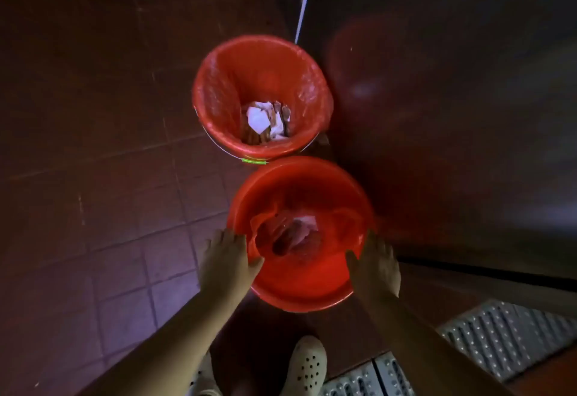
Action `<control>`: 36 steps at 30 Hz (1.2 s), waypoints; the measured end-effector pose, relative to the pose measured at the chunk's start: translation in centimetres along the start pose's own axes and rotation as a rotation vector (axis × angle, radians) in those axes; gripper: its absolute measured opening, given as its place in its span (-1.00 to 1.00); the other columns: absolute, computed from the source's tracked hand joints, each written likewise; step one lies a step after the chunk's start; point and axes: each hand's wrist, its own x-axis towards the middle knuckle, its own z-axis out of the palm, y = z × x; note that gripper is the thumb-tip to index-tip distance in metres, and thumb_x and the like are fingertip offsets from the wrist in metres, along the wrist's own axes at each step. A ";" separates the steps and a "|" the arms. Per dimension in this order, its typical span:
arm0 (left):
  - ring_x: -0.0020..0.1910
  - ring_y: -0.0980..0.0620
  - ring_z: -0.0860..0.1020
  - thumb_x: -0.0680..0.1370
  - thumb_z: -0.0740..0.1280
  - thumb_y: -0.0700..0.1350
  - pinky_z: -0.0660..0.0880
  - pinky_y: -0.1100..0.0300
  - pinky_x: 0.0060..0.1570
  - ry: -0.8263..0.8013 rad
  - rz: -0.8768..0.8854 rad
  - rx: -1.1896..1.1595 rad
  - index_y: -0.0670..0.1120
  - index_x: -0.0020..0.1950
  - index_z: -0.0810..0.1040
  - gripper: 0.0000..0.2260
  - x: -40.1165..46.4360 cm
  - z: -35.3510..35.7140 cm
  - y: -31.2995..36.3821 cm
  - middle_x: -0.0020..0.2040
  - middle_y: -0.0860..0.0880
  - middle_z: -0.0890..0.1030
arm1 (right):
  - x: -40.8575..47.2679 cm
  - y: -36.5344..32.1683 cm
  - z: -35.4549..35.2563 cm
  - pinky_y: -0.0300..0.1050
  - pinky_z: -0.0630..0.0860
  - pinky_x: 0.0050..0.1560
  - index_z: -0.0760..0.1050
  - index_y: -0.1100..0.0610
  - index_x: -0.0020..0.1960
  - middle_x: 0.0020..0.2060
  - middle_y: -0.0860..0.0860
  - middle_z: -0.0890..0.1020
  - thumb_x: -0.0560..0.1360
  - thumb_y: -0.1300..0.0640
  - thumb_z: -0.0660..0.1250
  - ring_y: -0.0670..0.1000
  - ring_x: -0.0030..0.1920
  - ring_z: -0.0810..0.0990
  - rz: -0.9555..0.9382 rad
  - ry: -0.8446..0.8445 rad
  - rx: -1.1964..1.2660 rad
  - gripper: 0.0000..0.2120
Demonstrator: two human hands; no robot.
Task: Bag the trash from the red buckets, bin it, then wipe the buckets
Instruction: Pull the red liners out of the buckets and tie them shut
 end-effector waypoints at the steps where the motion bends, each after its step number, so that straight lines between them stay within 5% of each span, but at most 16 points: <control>1: -0.27 -0.17 0.52 0.09 0.61 0.03 0.50 0.05 -0.31 0.010 0.003 -0.020 -0.13 -0.25 0.60 -0.61 0.2 0.6 0.2 -0.30 -0.12 0.57 | 0.3 0.1 0.8 0.02 0.44 0.22 0.17 0.22 0.47 0.34 0.15 0.42 0.53 -0.05 0.28 0.13 0.32 0.40 0.019 0.033 0.018 -0.37; 6: -0.28 -0.15 0.53 0.19 0.59 -0.15 0.46 0.09 -0.32 0.155 0.121 -0.068 -0.11 -0.38 0.58 -0.80 1.7 3.2 0.2 -0.36 -0.06 0.53 | 2.2 0.2 3.8 0.00 0.47 0.00 0.54 0.19 0.12 0.04 0.11 0.60 0.51 0.05 0.32 0.12 0.09 0.50 0.047 0.197 0.187 -0.74; 11: -0.18 -0.09 0.50 0.42 0.31 -0.09 0.42 0.00 -0.17 0.138 0.399 -0.340 -0.11 -0.25 0.55 -0.89 4.7 2.9 1.0 -0.27 -0.03 0.55 | 4.1 -1.8 4.2 -0.14 0.39 0.03 0.59 0.19 -0.20 -0.12 -0.03 0.51 0.44 0.20 0.42 0.01 0.02 0.46 -0.072 0.379 0.710 -0.94; 14: -0.25 0.00 0.46 0.44 0.27 -0.10 0.35 0.04 -0.20 0.115 0.384 -0.604 -0.09 -0.30 0.45 -0.87 6.8 2.5 1.7 -0.36 -0.03 0.47 | 5.1 -4.3 3.3 -0.38 0.38 0.03 0.54 0.16 -0.29 -0.11 -0.11 0.57 0.42 0.33 0.39 -0.13 -0.01 0.54 -0.174 0.332 1.157 -0.85; 17: -0.21 0.00 0.44 0.52 0.28 -0.09 0.33 0.09 -0.13 0.179 0.476 -0.491 0.04 -0.30 0.38 -0.80 9.1 2.3 1.5 -0.37 0.06 0.41 | 6.3 -5.9 3.1 -0.48 0.38 -0.02 0.53 0.13 -0.27 -0.07 -0.08 0.63 0.46 0.34 0.35 -0.27 -0.06 0.57 -0.306 0.177 1.425 -0.82; 21: -0.06 0.01 0.45 0.55 0.30 -0.04 0.30 0.07 0.01 0.214 0.619 -0.287 -0.01 -0.19 0.52 -0.87 11.2 2.6 1.0 -0.25 0.12 0.50 | 8.3 -5.8 4.1 -0.33 0.34 0.19 0.57 0.18 -0.21 0.03 -0.06 0.50 0.45 0.29 0.40 -0.15 0.10 0.49 -0.415 0.243 1.326 -0.93; 24: -0.03 0.01 0.48 0.48 0.40 -0.09 0.31 0.06 0.10 0.252 0.648 -0.343 0.00 -0.14 0.62 -0.99 12.1 2.0 1.0 -0.19 0.12 0.57 | 9.3 -5.7 4.4 -0.13 0.37 0.25 0.59 0.20 -0.21 0.03 -0.02 0.48 0.43 0.27 0.43 0.04 0.17 0.47 -0.500 0.357 1.258 -0.95; 26: -0.01 0.06 0.47 0.44 0.43 -0.11 0.25 0.20 0.13 0.268 0.661 -0.389 0.03 -0.15 0.64 -0.96 12.2 1.3 1.2 -0.17 0.12 0.61 | 9.2 -6.0 4.2 -0.13 0.43 0.17 0.57 0.20 -0.21 0.00 -0.01 0.56 0.46 0.30 0.38 0.00 0.08 0.54 -0.579 0.239 1.352 -0.92; 28: 0.00 0.11 0.45 0.43 0.43 -0.12 0.15 0.37 0.09 0.275 0.694 -0.370 0.06 -0.15 0.63 -0.93 11.9 1.0 1.5 -0.17 0.15 0.59 | 9.0 -6.4 4.1 -0.19 0.49 -0.03 0.55 0.17 -0.22 -0.24 0.04 0.64 0.50 0.31 0.32 -0.03 -0.17 0.60 -0.598 0.098 1.454 -0.86; 30: 0.01 0.12 0.43 0.43 0.42 -0.13 0.12 0.35 0.10 0.291 0.700 -0.346 0.05 -0.15 0.61 -0.92 11.4 0.9 1.6 -0.18 0.14 0.59 | 8.8 -6.6 4.4 -0.22 0.47 -0.19 0.53 0.11 -0.20 -0.41 -0.01 0.58 0.52 0.28 0.29 -0.07 -0.35 0.55 -0.550 0.115 1.371 -0.84; 34: -0.03 0.14 0.44 0.43 0.42 -0.16 0.19 0.19 0.13 0.297 0.648 -0.408 0.07 -0.19 0.60 -0.88 10.5 1.5 1.9 -0.22 0.11 0.59 | 8.1 -6.9 6.8 -0.23 0.50 -0.09 0.50 0.03 0.09 -0.10 0.02 0.61 0.45 0.21 0.39 -0.14 -0.14 0.55 -0.621 -0.085 1.132 -0.75; 36: -0.04 0.17 0.43 0.42 0.42 -0.15 0.18 0.22 0.12 0.269 0.674 -0.420 0.10 -0.20 0.59 -0.87 10.2 1.9 2.7 -0.24 0.15 0.58 | 7.8 -7.1 7.8 -0.18 0.50 -0.13 0.51 -0.02 -0.04 -0.15 0.00 0.61 0.41 0.15 0.42 -0.13 -0.16 0.55 -0.687 -0.028 0.903 -0.83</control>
